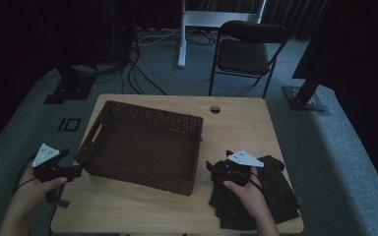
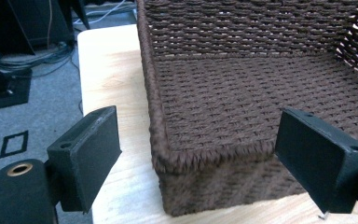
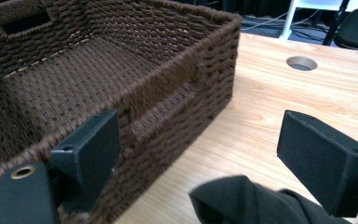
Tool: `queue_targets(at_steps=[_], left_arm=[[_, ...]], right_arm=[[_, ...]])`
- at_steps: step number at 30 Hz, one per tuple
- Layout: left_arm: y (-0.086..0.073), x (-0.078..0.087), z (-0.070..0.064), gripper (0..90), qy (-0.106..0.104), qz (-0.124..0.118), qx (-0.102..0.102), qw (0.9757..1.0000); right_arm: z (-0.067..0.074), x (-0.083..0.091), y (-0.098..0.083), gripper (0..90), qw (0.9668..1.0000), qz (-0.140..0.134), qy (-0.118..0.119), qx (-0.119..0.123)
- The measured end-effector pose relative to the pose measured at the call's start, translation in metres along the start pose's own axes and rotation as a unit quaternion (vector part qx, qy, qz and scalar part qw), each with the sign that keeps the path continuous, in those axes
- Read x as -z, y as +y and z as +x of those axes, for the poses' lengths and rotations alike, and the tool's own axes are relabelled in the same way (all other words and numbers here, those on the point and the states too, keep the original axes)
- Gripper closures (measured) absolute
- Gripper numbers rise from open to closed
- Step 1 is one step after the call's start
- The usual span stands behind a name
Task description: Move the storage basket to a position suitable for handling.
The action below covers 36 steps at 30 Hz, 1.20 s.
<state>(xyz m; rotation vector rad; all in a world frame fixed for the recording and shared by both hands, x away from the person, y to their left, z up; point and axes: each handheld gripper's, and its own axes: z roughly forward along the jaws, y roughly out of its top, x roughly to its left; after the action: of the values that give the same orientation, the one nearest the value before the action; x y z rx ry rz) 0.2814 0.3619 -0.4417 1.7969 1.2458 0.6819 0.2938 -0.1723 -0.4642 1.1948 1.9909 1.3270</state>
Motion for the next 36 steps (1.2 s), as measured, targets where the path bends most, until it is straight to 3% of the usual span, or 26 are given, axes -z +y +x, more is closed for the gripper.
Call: queue_targets(at_steps=[4,9,11,13,21,25,29,32,36], left_arm=[[0.004,-0.011,0.001,14.4,-0.013,0.0,0.008,0.9999],[0.01,-0.027,0.005,14.4,-0.007,0.007,0.014,0.9999],[0.013,-0.033,0.007,14.5,-0.002,0.011,0.008,0.9999],[0.015,-0.039,0.01,14.7,-0.002,0.011,0.015,0.9998],[0.014,-0.052,0.018,15.3,-0.004,0.021,0.027,0.9994],[0.012,-0.055,0.022,21.5,0.008,0.02,0.041,0.9989],[0.01,-0.055,0.027,46.7,0.018,0.02,0.049,0.9985],[0.011,-0.055,0.027,51.2,0.022,0.007,0.04,0.9989],[0.01,-0.058,0.025,54.4,0.028,0.015,0.032,0.999]], right_arm=[[0.007,-0.007,0.003,13.2,1.0,0.003,0.006,0.003],[0.014,-0.016,0.006,13.1,0.9999,0.004,0.009,0.003],[0.018,-0.024,0.008,13.2,0.9999,0.006,0.002,0.011],[0.02,-0.028,0.009,12.3,0.9999,0.006,-0.001,0.015],[0.022,-0.03,0.018,13.4,0.9999,-0.013,-0.002,0.002],[0.025,-0.031,0.022,13.7,0.9997,-0.022,-0.005,-0.005],[0.033,-0.04,0.021,18.7,0.9999,-0.014,-0.006,0.004],[0.036,-0.045,0.02,23.0,0.9999,-0.005,-0.009,0.004],[0.041,-0.05,0.016,32.4,0.9998,0.001,-0.022,0.003]])
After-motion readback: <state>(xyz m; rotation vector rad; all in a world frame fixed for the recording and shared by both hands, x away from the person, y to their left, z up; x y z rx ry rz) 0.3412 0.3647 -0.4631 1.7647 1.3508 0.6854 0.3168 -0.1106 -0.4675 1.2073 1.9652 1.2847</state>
